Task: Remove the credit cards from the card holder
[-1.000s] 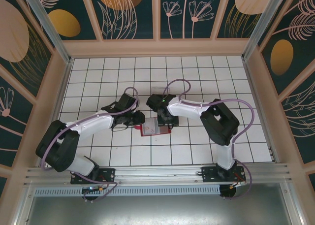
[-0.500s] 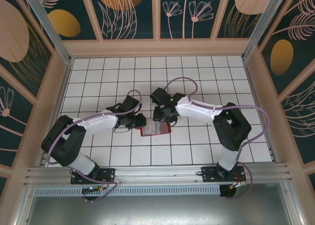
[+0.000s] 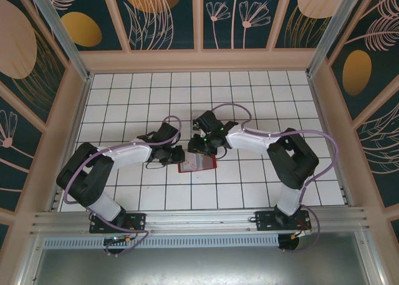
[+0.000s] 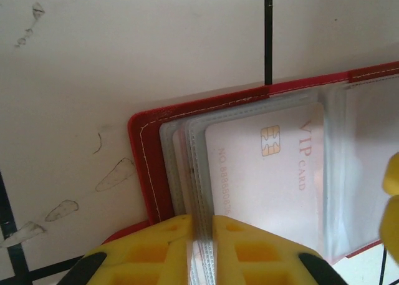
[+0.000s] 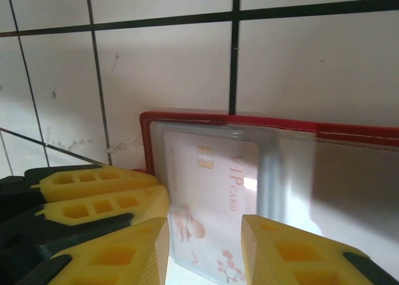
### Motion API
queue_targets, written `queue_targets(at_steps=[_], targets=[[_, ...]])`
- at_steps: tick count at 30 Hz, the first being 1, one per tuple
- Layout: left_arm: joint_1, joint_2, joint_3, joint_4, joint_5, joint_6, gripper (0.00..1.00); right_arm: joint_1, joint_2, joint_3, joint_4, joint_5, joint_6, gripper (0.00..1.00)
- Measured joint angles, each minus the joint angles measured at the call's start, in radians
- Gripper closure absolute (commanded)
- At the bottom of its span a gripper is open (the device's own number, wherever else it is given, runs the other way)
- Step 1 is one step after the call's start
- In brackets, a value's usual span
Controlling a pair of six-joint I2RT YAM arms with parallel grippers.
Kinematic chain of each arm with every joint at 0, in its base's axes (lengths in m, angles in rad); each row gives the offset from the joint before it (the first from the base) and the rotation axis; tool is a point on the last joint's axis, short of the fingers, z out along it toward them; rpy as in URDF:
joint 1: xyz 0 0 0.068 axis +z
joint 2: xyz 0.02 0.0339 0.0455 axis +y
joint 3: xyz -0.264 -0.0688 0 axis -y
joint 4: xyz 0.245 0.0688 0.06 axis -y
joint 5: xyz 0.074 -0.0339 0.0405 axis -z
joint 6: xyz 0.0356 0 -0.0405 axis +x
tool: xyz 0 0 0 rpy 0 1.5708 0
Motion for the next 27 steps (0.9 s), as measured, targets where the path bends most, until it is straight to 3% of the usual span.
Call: queue_targets(at_steps=[27], targets=[[0.000,0.003,0.006,-0.010,-0.003,0.000,0.84,0.000,0.066,-0.013,0.043,-0.054,0.000,0.65]])
